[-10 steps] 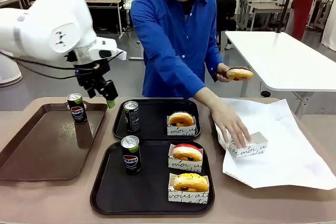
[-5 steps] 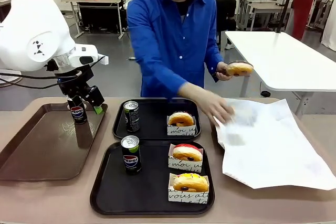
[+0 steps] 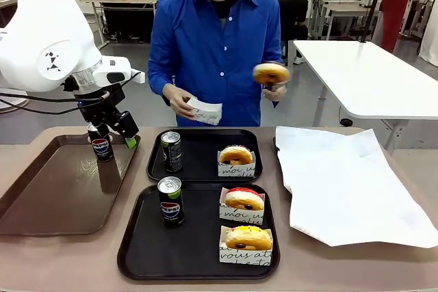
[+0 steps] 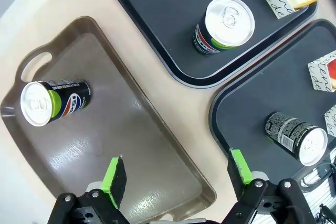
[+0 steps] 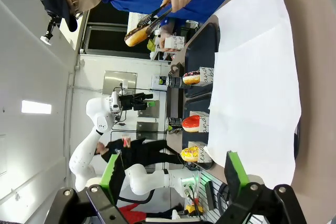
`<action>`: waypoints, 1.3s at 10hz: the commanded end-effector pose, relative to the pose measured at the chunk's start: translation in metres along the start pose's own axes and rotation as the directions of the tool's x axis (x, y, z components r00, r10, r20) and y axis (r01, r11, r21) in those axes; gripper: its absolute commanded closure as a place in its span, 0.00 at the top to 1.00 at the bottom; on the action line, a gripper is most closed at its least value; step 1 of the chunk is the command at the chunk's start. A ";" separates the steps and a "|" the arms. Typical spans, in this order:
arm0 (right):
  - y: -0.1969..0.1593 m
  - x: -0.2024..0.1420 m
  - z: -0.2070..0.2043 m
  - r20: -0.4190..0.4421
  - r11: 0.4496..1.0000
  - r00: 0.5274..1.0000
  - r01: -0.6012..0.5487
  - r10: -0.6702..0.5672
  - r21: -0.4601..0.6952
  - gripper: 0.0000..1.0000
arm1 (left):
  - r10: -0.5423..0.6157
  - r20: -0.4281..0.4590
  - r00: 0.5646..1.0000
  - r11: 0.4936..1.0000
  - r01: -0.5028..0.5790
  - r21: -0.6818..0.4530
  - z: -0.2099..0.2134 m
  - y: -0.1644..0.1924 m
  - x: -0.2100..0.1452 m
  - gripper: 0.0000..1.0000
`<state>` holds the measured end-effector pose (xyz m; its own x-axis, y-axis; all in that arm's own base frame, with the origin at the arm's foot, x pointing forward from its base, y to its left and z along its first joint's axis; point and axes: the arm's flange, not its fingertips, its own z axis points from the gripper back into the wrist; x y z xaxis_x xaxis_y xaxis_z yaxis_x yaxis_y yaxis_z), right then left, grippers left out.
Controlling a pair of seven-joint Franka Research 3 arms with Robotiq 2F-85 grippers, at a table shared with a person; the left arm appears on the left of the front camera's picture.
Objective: Set up donuts and drinks on trays.
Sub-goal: Pick up one Pepsi coke from the Handle tray and place it on the Flat Tray without a Pepsi coke.
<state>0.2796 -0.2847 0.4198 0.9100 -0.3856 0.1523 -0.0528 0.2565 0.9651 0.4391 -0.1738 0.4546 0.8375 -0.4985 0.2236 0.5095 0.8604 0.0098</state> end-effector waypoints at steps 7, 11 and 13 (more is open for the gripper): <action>0.001 0.000 0.001 0.001 1.000 1.000 -0.002 0.002 0.010 1.00 | 0.187 -0.002 0.982 0.920 -0.176 -0.350 0.050 0.060 -0.019 1.00; 0.001 0.000 0.001 0.001 1.000 1.000 -0.002 0.002 0.010 1.00 | 0.436 -0.143 0.888 0.576 -0.398 -0.714 0.083 0.210 -0.069 1.00; 0.001 0.000 0.001 0.001 1.000 1.000 -0.002 0.002 0.010 1.00 | 0.477 -0.203 0.855 0.440 -0.433 -0.787 0.055 0.260 -0.100 1.00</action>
<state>0.2795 -0.2848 0.4197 0.9099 -0.3860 0.1519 -0.0523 0.2565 0.9651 0.4542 0.1026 0.5001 0.9986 -0.0514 0.0136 0.0405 0.5689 -0.8214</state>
